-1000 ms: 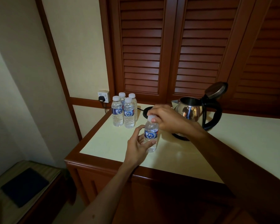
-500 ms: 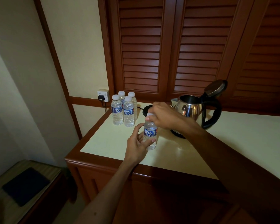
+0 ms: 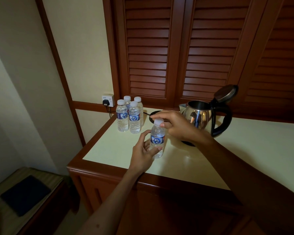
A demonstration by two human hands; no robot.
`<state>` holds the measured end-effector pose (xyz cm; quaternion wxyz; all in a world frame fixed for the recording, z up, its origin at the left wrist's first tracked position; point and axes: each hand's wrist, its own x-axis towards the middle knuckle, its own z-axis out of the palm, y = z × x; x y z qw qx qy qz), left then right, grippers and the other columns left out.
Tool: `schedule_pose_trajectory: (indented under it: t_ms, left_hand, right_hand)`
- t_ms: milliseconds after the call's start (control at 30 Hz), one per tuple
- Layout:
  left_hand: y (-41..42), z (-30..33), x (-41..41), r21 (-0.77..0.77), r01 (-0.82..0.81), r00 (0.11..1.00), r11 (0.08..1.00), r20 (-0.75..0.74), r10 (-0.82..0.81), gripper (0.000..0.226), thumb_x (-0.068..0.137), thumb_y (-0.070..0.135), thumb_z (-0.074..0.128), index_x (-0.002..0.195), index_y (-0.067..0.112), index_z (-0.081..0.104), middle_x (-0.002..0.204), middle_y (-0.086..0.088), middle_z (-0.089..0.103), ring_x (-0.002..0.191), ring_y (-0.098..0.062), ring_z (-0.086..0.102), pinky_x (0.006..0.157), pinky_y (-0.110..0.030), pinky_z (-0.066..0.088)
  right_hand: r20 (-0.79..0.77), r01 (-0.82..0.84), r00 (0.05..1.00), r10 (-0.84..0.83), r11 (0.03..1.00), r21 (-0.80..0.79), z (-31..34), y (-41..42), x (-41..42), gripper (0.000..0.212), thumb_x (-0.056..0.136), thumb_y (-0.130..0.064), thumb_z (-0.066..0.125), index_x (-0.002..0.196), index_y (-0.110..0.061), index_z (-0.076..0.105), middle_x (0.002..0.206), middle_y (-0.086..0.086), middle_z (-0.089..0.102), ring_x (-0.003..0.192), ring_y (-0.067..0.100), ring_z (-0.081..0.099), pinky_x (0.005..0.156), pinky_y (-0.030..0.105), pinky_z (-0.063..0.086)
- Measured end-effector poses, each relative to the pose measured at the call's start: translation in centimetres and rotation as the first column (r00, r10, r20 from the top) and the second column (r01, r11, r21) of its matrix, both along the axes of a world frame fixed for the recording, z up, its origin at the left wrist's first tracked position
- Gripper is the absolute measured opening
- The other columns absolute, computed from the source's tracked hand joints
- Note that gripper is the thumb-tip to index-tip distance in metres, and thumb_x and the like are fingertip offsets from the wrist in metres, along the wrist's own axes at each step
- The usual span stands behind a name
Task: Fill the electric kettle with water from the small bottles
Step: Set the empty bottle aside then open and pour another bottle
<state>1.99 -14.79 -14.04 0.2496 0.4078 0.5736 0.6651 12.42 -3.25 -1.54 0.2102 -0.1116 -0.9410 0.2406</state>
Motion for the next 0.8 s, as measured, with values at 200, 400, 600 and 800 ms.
schedule_pose_trajectory:
  t_ms: [200,400,600,800]
  left_hand:
    - [-0.1,0.1,0.0,-0.005,0.001,1.0,1.0,-0.021,-0.002,0.061,0.087,0.002,0.071,0.134,0.028,0.044,0.11,-0.006,0.074,0.103,-0.019,0.071,0.092,-0.04,0.056]
    - [0.1,-0.1,0.0,-0.031,-0.05,0.994,0.998,-0.103,0.047,0.062,0.088,0.008,0.07,0.137,0.032,0.039,0.119,-0.003,0.071,0.107,-0.013,0.068,0.091,-0.031,0.056]
    - [0.3,-0.2,0.0,-0.055,-0.125,0.982,0.991,-0.152,0.115,0.065,0.089,0.014,0.072,0.137,0.039,0.036,0.123,0.008,0.066,0.108,-0.003,0.066,0.089,-0.019,0.054]
    - [0.4,-0.3,0.3,-0.059,-0.213,0.955,0.975,-0.223,0.195,0.067,0.085,0.016,0.076,0.136,0.037,0.037,0.121,0.003,0.069,0.103,-0.006,0.069,0.087,-0.023,0.056]
  right_hand:
    - [-0.114,-0.047,0.993,0.025,0.979,-0.197,0.8,-0.4,-0.1,0.042,0.092,0.003,0.052,0.126,-0.02,0.061,0.126,-0.004,0.06,0.116,0.003,0.053,0.095,0.019,0.044]
    - [-0.223,0.159,0.952,-0.21,0.961,-0.227,-1.4,0.7,1.9,0.034,0.09,-0.018,0.063,0.124,-0.022,0.06,0.118,-0.004,0.058,0.1,0.009,0.056,0.073,0.011,0.047]
    - [0.085,0.302,0.952,-0.295,0.949,-0.091,-10.3,4.4,6.6,0.033,0.092,-0.028,0.06,0.123,-0.015,0.06,0.122,0.002,0.059,0.107,0.013,0.056,0.088,0.026,0.048]
    - [0.163,0.277,0.944,-0.288,0.957,0.083,-13.5,4.9,8.9,0.041,0.094,-0.038,0.05,0.126,-0.014,0.058,0.127,0.004,0.057,0.12,0.019,0.046,0.099,0.031,0.034]
